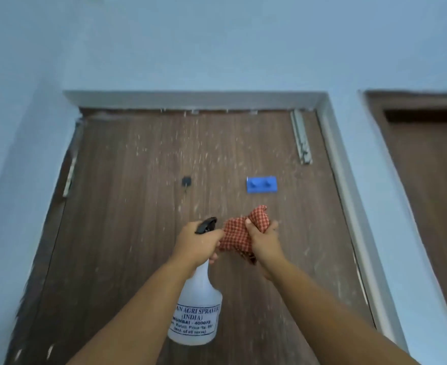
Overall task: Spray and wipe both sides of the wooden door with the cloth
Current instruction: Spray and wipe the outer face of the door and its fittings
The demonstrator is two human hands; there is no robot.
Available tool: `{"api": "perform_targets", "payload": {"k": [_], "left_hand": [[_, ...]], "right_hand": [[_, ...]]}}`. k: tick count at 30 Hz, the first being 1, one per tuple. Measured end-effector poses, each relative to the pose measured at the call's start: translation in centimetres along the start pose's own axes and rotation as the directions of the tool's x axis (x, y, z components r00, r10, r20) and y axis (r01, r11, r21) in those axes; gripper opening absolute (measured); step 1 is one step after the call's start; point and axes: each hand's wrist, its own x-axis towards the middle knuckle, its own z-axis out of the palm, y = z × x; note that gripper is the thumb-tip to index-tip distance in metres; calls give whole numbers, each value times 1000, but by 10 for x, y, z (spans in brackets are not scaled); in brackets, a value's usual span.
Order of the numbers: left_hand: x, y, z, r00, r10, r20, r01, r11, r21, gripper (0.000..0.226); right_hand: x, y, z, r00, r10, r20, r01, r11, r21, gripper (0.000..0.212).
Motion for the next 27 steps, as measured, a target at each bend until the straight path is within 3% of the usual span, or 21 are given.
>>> {"api": "perform_targets", "payload": {"k": [6,9,14,18,21,23,25,27], "left_hand": [[66,72,6,995,99,-31,-101,994,-46,20],[93,90,16,986,149,-72,-150,989,-7,28],[131,97,30,983,153,-100,-149,988,48,30],[151,97,41,987,137,-85,-138,990,-11,31],[158,95,48,990,136,-44,-137,991,-11,25],[165,94,51,986,155,-65,-155,988,11,23],[170,92,49,983,160,-85,-159,987,20,23],[176,88,48,986,149,-80,-148,989,18,24]], "right_hand": [[64,-63,-16,956,-283,-83,245,918,-312,36],[98,-79,-28,960,-264,-97,227,931,-288,39],[147,-110,-52,959,-183,-218,181,983,-29,40],[184,-121,-66,909,-306,-283,271,950,-158,45],[202,-132,-67,794,-494,-354,425,868,-257,46],[210,-141,-68,656,-661,-365,589,750,-301,48],[216,-151,-67,476,-822,-312,692,569,-444,51],[232,-155,-63,316,-937,-149,664,331,-671,62]]}}
